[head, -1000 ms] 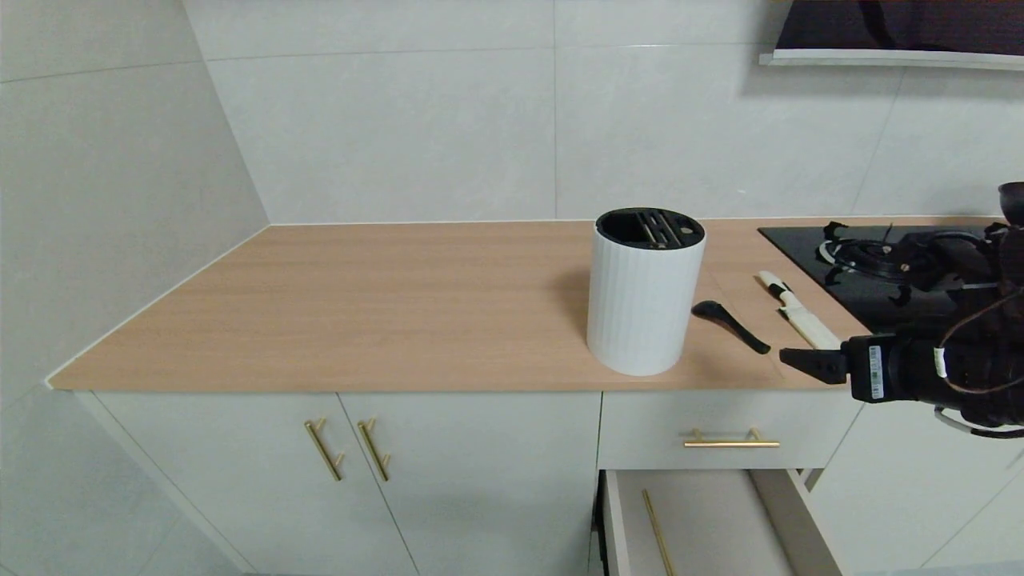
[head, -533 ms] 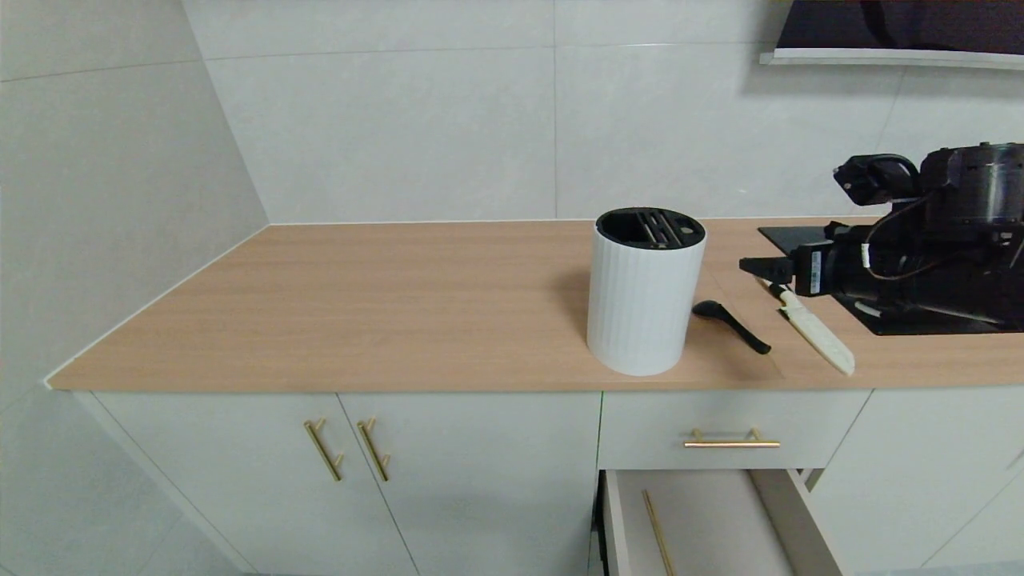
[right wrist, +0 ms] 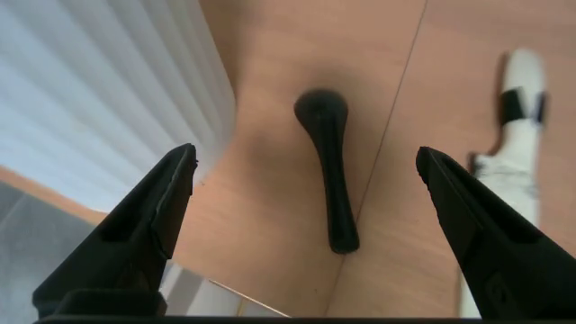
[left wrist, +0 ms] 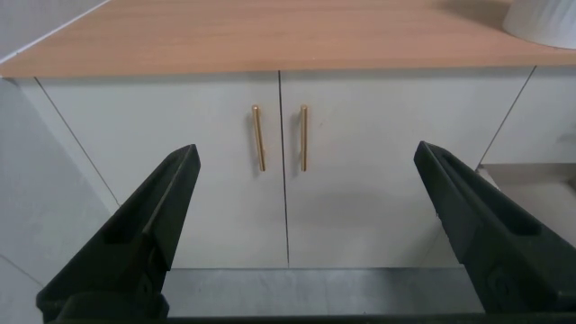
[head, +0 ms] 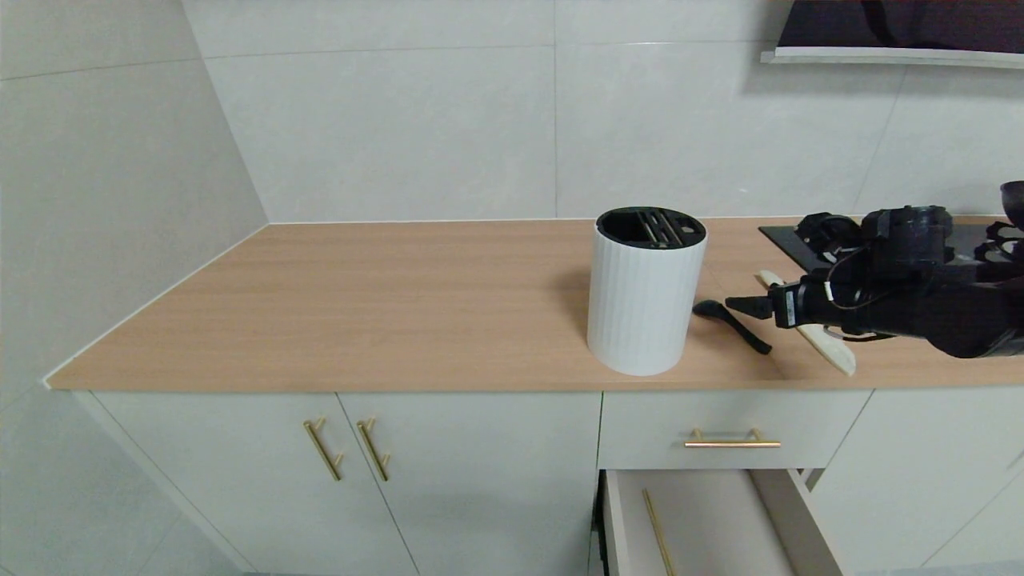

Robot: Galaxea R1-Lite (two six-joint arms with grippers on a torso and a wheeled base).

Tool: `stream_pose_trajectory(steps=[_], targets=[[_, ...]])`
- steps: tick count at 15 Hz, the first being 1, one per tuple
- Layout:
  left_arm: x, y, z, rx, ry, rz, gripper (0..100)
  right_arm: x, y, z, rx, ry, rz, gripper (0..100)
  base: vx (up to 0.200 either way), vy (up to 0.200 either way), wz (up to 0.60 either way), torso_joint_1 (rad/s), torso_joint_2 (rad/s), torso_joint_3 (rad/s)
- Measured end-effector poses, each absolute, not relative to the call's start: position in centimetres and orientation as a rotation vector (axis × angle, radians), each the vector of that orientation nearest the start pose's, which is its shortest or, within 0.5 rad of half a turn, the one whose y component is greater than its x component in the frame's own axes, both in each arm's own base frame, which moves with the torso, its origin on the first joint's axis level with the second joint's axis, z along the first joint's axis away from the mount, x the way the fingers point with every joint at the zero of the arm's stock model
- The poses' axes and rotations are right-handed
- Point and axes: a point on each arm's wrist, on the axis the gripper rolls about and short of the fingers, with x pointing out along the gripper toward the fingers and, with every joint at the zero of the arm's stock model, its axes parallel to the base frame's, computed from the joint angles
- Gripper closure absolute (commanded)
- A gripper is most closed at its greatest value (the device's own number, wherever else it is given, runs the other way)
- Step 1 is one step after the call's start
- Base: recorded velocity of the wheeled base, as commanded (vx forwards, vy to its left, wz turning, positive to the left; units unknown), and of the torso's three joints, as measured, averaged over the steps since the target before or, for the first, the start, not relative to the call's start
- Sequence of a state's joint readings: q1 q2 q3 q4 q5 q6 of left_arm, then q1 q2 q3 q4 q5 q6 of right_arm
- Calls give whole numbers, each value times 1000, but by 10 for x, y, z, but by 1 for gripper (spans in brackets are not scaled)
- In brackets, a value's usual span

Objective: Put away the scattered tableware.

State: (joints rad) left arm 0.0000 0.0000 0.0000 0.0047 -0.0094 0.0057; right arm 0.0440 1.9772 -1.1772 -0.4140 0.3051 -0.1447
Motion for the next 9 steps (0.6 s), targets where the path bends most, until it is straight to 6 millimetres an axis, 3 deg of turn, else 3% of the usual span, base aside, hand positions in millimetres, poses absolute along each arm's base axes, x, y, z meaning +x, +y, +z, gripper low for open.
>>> stream_pose_trajectory(steps=[9], targets=[[-23,0,75,6,5,-9,0,424,26,104,-112,405,349,0,0,0,0,0,0,0]])
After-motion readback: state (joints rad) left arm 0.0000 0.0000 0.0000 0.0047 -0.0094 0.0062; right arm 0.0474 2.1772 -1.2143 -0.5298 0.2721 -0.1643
